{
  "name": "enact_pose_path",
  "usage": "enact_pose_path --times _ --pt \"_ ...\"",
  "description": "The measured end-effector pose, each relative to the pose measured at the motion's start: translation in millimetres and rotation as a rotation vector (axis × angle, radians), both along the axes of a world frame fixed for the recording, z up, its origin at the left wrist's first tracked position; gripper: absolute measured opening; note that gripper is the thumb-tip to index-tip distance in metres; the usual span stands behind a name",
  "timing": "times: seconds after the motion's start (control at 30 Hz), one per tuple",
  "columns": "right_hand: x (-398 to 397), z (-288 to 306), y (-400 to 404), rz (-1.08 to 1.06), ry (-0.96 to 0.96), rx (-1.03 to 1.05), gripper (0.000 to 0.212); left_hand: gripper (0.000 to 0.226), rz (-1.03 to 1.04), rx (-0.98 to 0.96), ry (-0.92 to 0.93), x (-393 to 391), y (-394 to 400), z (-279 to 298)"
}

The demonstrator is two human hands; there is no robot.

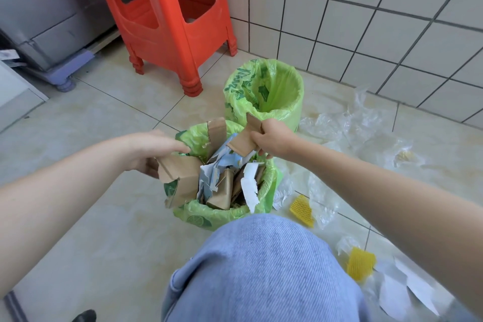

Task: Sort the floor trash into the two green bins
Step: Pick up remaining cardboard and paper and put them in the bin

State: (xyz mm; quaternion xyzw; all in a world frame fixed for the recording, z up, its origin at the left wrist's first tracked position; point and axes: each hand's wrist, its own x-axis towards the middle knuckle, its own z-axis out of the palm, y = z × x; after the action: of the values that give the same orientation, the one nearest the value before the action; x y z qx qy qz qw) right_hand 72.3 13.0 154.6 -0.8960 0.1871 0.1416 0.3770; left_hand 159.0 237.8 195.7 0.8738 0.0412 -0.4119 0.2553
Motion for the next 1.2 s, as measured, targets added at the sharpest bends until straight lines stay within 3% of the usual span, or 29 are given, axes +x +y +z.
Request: enact_pose_path --times 0.1,0.23,0.33,0.5,0.6,0.7,0.87,1.0,1.2 --pt "-12.4 0.2 -0.9 -0.02 0.056 0.068 0.026 0.044 0.037 -0.09 0.011 -18.5 11.4 10.7" --pt "-28.0 1.3 2.0 -0.083 0.098 0.185 0.021 0.087 0.002 -0.123 -0.078 -50.4 18.6 6.5" --pt "-38.3 1.7 4.8 -0.071 0.176 0.375 0.022 0.092 -0.018 -0.146 -0.198 -63.7 13.5 -4.2" --pt "-38.4 -8.3 12.6 -0.017 0.181 0.274 0.018 0.083 -0.184 -0.032 -0.425 -55.5 -1.8 -12.5" --pt "-30.4 -14.9 18.6 0.003 0.196 0.241 0.027 0.078 -0.272 0.034 -0.478 -46.4 -10.7 -17.8" --pt "-21.2 -20.0 24.1 -0.007 0.175 0.182 0.02 0.068 -0.34 0.09 -0.512 -36.0 -17.7 -23.3" --pt "-9.4 -30.3 26.7 -0.054 0.137 0.036 0.011 0.056 -0.373 0.104 -0.498 -26.4 -30.6 -38.8" --pt "-10.9 -31.4 26.0 -0.077 0.128 -0.068 0.027 0.054 -0.351 0.083 -0.508 -23.9 -34.3 -41.0" --pt "-19.6 -18.4 17.8 -0.083 0.123 -0.158 0.027 0.033 -0.346 0.101 -0.617 -21.2 -22.1 -30.0"
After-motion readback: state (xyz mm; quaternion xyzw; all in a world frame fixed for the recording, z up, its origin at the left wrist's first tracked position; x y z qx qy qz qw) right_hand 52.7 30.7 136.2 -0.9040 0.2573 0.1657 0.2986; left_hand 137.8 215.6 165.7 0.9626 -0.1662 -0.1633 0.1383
